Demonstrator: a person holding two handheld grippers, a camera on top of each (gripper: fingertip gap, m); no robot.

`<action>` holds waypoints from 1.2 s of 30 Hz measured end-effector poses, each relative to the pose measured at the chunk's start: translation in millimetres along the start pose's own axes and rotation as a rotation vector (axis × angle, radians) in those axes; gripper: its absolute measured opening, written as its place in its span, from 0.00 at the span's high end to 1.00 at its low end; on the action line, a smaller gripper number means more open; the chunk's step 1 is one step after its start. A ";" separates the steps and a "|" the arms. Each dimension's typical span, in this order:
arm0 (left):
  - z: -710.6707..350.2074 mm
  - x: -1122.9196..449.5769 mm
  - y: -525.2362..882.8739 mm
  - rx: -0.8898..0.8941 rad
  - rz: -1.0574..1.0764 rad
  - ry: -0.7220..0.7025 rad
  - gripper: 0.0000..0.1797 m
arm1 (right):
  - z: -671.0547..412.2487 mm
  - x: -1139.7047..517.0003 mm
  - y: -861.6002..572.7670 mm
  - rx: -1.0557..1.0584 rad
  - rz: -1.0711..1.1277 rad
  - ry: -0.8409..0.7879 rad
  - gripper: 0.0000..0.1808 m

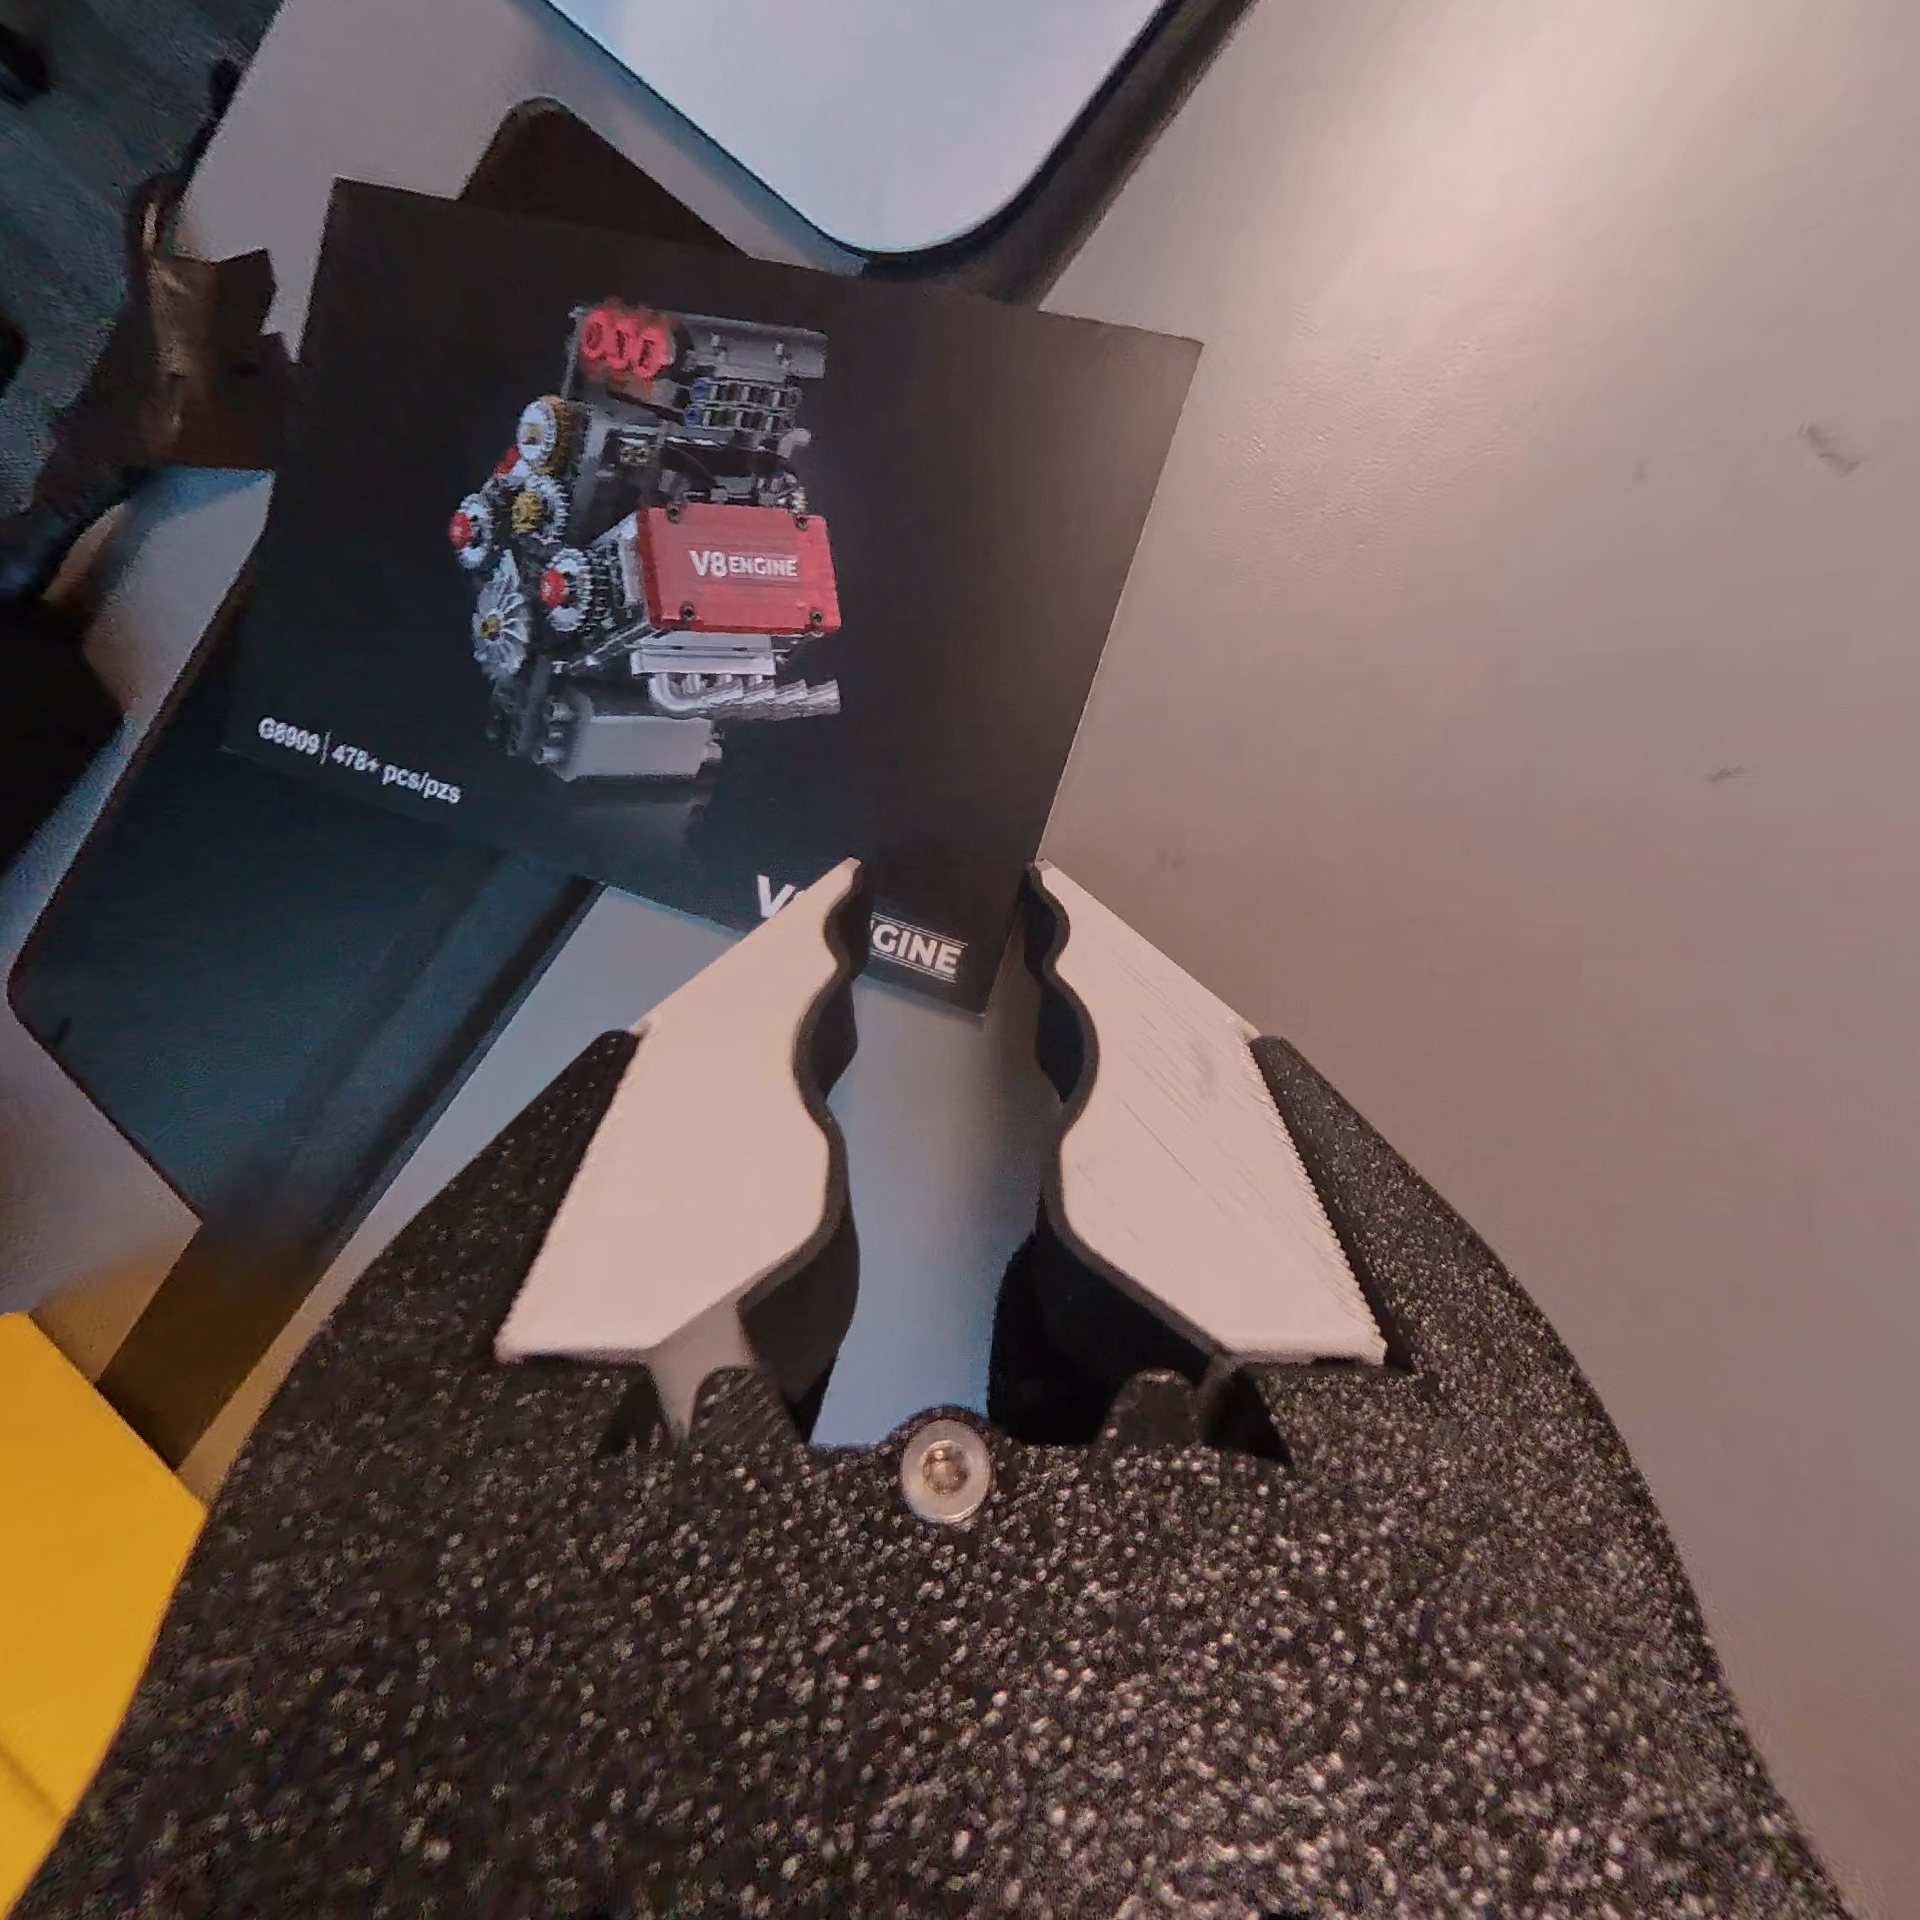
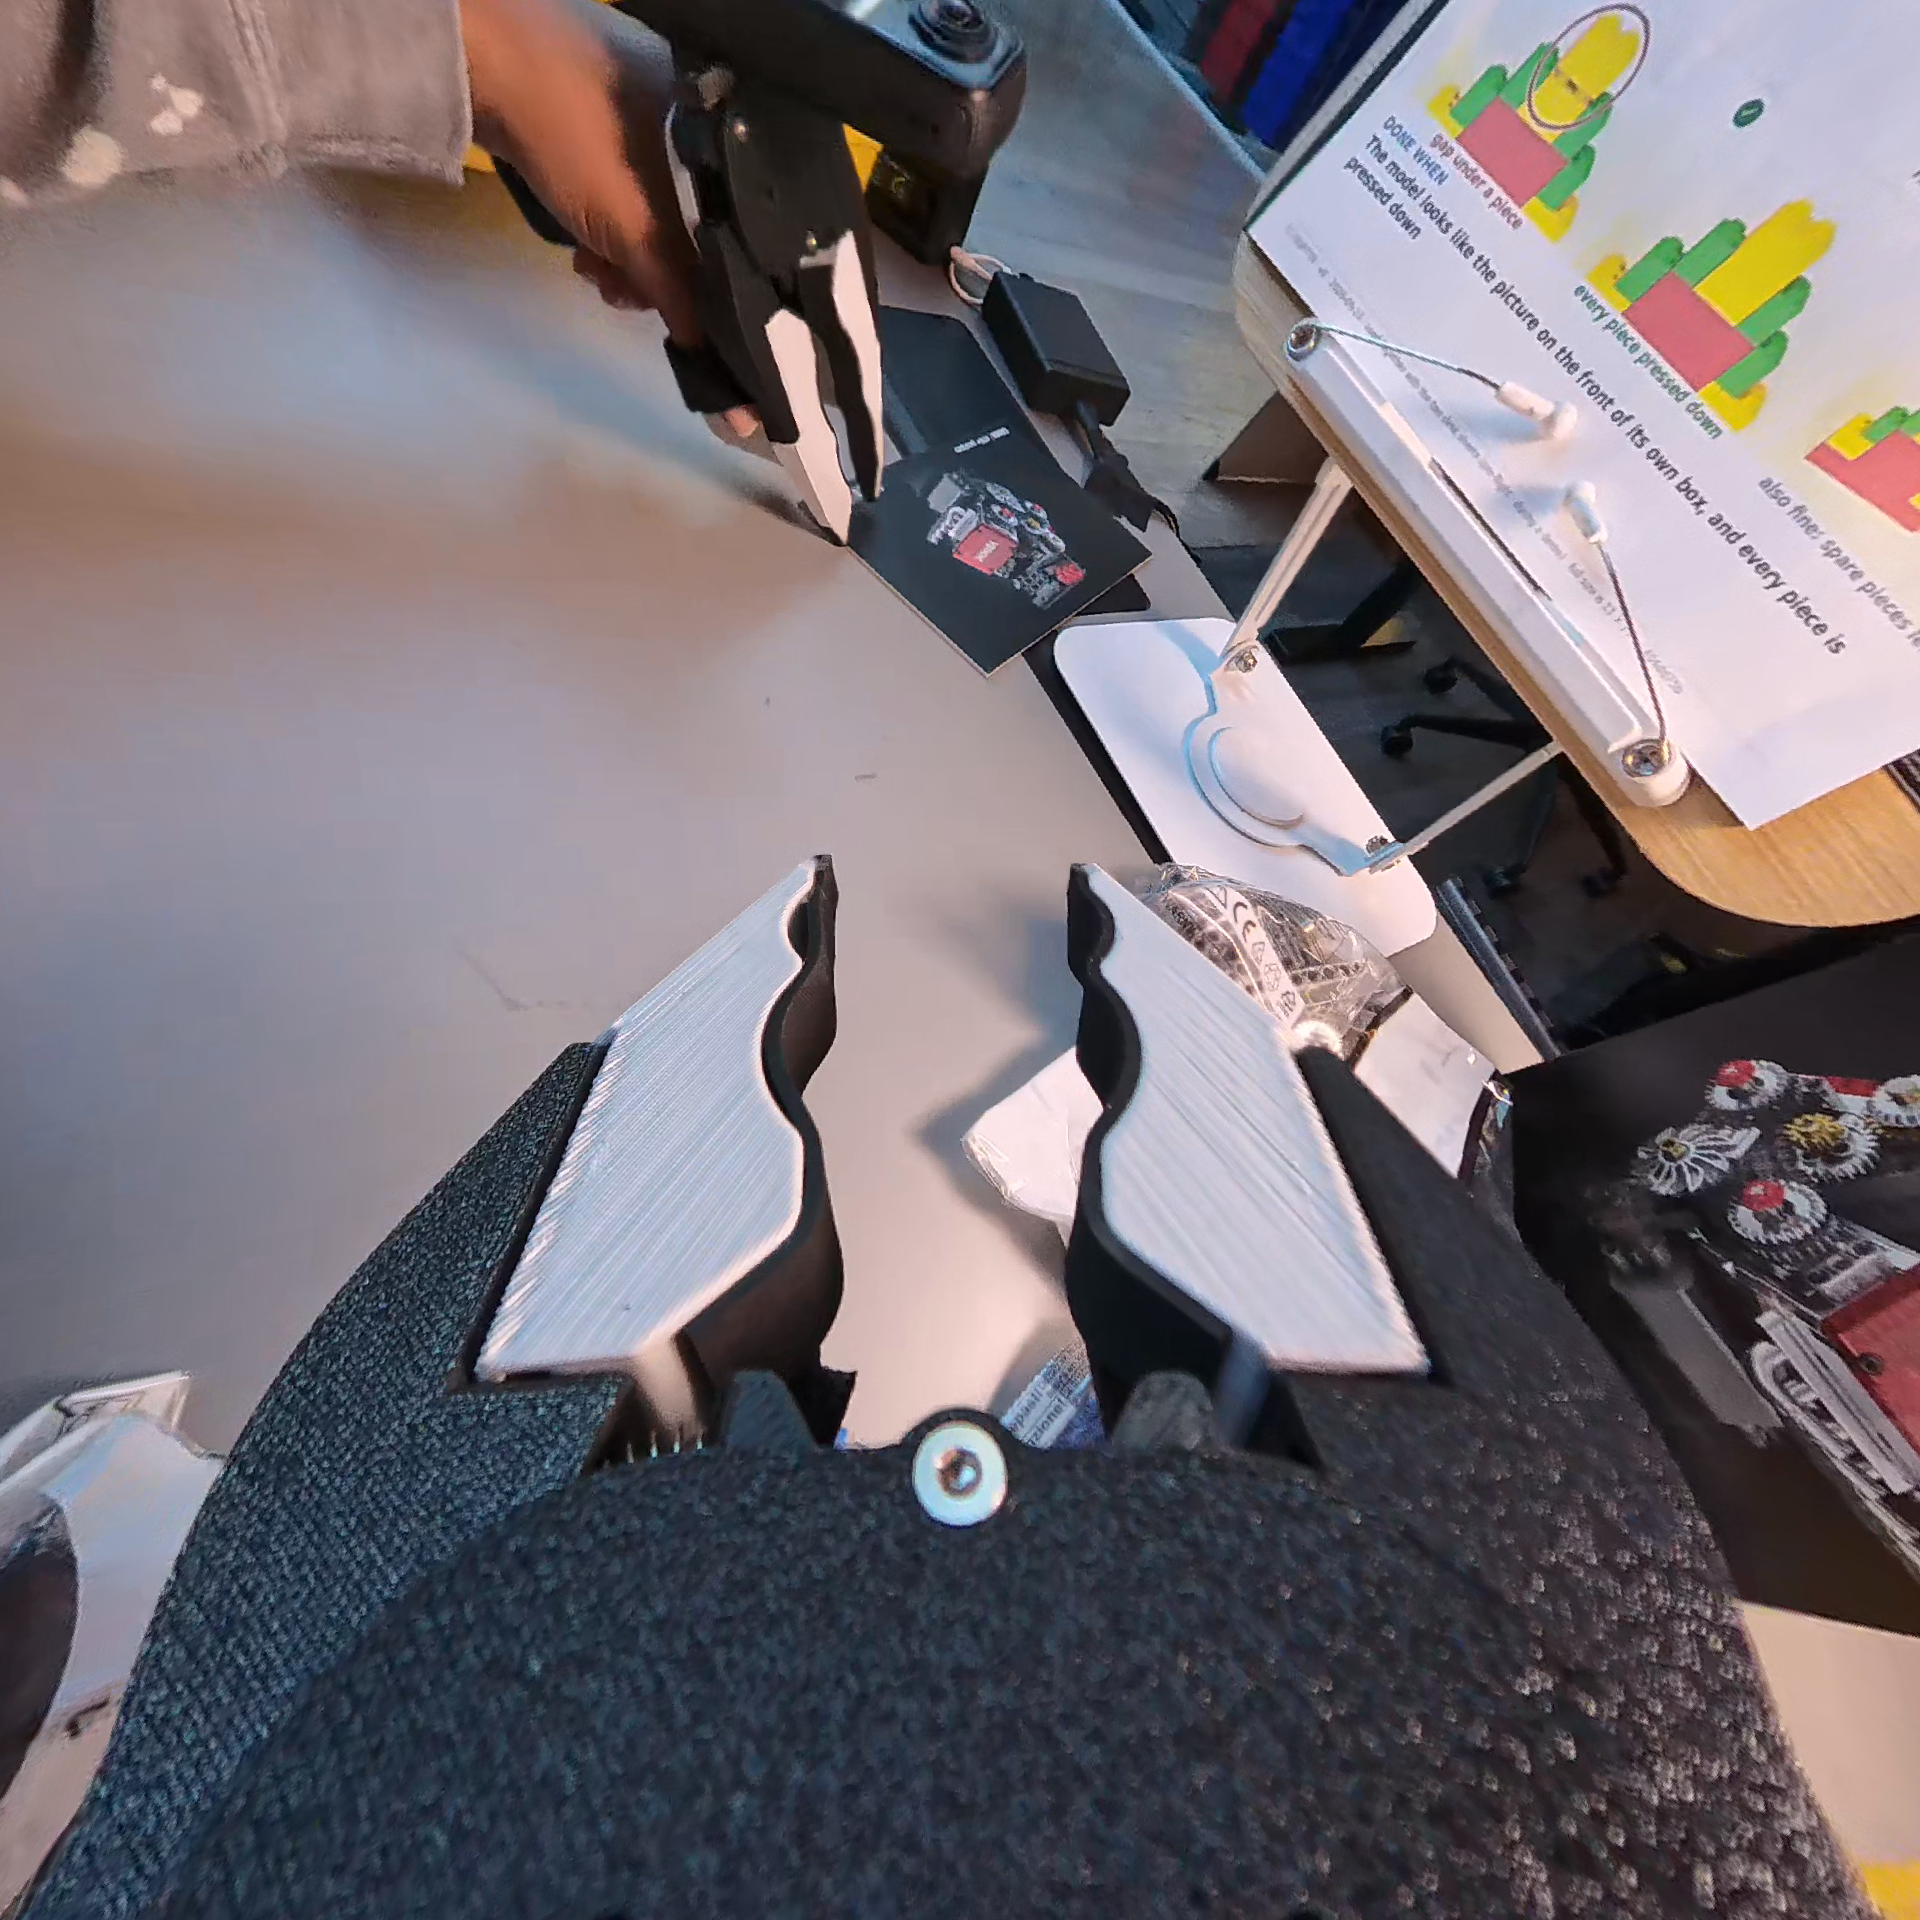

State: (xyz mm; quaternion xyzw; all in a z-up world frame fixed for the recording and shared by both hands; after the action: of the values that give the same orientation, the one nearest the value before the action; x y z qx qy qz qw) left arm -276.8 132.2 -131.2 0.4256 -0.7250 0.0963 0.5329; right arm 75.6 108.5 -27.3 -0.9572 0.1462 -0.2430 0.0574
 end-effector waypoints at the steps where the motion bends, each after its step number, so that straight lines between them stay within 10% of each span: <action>1: -1.4 -0.3 0.9 -0.023 0.020 0.017 0.85 | 1.0 1.0 -2.0 -0.002 0.003 0.002 0.75; 22: -13.1 -1.9 3.4 -0.257 0.181 0.124 1.00 | 1.0 8.7 -3.3 0.081 0.010 -0.030 0.79; 36: -46.4 103.5 -41.6 -0.083 0.242 -0.244 1.00 | 7.9 -3.0 5.3 0.081 -0.024 0.010 0.79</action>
State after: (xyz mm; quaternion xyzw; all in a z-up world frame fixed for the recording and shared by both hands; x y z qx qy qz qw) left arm -222.0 80.7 -36.7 0.3215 -0.8336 0.0772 0.4424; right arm 75.5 104.7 -36.5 -0.9546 0.1252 -0.2541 0.0925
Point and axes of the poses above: each gripper's, where its closed fingertips meet, x back along the fingers, z out of its underside, y = z × x across the jaws, the point moved 8 cm from there along x, back along the fingers, and after that the axes turned 14 degrees about -x, right-handed, at the moved point
